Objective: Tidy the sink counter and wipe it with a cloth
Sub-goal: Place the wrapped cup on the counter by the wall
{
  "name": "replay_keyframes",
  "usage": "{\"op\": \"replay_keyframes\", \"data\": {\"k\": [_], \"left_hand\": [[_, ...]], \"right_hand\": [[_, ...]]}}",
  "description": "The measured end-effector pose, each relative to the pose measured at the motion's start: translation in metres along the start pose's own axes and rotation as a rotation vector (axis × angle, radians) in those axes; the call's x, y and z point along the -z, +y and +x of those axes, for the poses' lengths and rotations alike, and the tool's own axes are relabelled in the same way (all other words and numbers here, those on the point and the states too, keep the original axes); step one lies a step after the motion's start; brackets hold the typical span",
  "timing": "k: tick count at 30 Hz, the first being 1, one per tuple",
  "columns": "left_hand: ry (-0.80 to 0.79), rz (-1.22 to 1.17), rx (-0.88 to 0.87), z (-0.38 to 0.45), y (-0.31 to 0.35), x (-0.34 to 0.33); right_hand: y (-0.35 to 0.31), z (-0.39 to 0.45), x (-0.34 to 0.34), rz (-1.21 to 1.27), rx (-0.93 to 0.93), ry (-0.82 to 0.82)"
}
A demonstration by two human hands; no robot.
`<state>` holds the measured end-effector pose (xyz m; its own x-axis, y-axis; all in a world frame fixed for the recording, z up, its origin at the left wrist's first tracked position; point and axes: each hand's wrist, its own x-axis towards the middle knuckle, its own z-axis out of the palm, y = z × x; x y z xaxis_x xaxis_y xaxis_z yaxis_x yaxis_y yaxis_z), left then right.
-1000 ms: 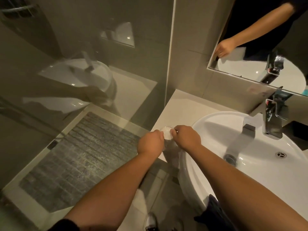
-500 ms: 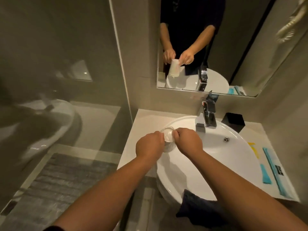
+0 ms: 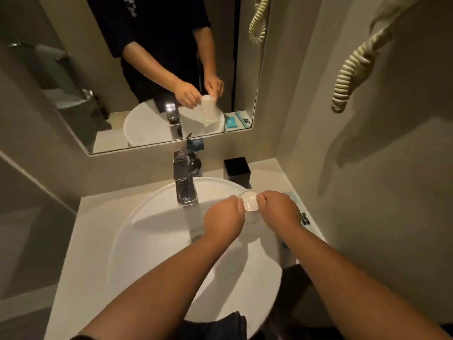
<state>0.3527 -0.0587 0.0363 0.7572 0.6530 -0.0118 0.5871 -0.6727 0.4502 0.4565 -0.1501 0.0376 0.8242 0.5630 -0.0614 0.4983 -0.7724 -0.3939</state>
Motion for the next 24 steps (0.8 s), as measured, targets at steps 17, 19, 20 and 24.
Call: {"op": "replay_keyframes", "data": {"k": [17, 19, 20, 24], "left_hand": [[-0.22, 0.115, 0.143, 0.233, 0.079, -0.071], [-0.267, 0.137, 0.165, 0.239, 0.078, -0.076], [-0.286, 0.147, 0.173, 0.242, 0.079, -0.077], [-0.33, 0.17, 0.171, 0.255, 0.082, -0.079]], "right_hand": [[0.06, 0.233, -0.002, -0.142, -0.072, -0.069], [0.061, 0.24, -0.014, -0.143, -0.096, -0.098], [0.061, 0.243, -0.019, -0.136, -0.108, -0.112], [0.06, 0.252, -0.026, -0.148, -0.105, -0.112]]}}
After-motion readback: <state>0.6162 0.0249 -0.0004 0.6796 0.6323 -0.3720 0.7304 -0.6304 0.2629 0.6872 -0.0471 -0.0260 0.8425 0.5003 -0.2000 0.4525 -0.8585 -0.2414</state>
